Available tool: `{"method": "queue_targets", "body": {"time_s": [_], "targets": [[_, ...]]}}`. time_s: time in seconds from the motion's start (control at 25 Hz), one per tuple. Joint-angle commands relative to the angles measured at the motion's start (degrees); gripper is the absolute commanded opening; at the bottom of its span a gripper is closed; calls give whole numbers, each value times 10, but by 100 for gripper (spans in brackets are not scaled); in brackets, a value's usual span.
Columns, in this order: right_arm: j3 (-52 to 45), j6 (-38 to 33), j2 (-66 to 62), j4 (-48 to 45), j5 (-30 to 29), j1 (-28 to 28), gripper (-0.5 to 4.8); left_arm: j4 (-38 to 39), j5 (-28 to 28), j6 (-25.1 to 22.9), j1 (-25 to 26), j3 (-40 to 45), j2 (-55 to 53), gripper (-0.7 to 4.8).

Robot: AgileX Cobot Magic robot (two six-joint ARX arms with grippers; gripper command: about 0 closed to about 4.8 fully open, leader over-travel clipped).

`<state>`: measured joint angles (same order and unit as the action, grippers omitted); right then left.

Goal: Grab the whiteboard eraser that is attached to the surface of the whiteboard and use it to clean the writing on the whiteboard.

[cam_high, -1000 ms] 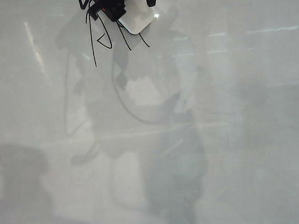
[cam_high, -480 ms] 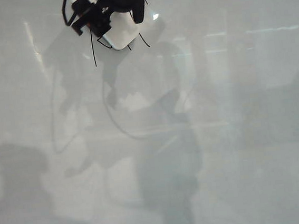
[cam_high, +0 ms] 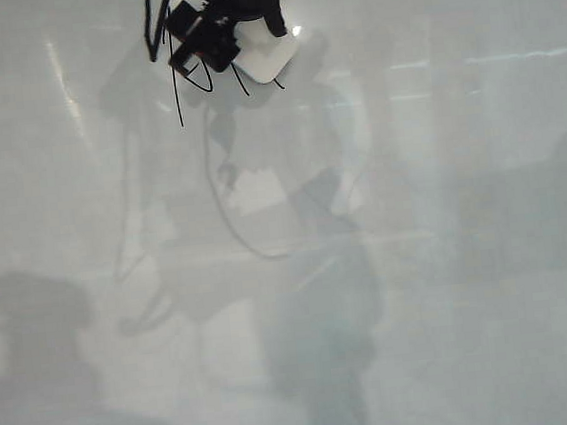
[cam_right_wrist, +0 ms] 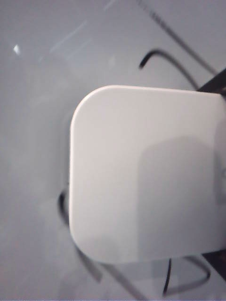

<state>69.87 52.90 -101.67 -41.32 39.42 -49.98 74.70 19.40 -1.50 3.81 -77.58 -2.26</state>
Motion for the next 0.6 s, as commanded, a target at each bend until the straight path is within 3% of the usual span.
{"method": "queue_targets", "body": {"time_s": [0.04, 0.2, 0.36, 0.6], "targets": [[4, 45, 6, -55, 7, -3, 199, -4, 1, 0, 0, -2, -1, -5], [4, 101, 6, -96, 9, -3, 199, -4, 1, 0, 0, -2, -1, -5], [4, 209, 7, -167, 22, 5, 199, -4, 1, 0, 0, -2, -1, -5], [4, 213, 17, -172, 31, 31, 199, -4, 1, 0, 0, -2, -1, -5]]}}
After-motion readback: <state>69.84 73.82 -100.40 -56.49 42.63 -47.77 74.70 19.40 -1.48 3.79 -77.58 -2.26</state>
